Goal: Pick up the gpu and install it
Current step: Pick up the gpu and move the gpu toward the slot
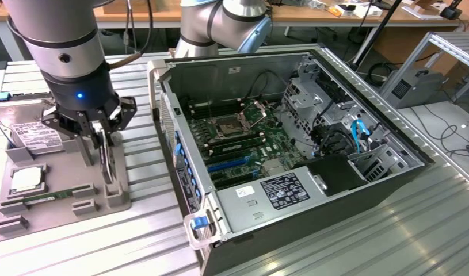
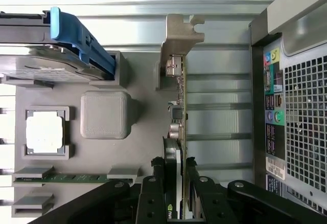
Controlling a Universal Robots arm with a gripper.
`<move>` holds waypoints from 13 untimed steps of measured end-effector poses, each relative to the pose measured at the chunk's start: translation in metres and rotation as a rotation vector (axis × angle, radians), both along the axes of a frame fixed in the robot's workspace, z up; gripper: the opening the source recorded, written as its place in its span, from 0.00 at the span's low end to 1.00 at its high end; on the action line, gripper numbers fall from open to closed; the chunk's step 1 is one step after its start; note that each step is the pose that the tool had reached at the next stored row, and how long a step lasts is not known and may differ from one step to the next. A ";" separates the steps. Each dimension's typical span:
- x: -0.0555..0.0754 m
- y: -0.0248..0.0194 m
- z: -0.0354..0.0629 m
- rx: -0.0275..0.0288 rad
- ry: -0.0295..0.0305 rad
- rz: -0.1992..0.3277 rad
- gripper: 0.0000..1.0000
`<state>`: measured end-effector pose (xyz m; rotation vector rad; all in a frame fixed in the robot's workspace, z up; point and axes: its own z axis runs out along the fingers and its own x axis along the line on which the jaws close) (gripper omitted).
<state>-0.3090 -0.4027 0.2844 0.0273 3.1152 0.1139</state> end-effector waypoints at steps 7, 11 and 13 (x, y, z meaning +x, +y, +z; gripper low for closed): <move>0.000 0.0000 0.0083 0.0025 0.0001 0.000 0.27; 0.000 0.0000 0.0127 0.0042 0.0000 0.000 0.27; 0.000 0.0000 0.0146 0.0047 0.0000 0.000 0.27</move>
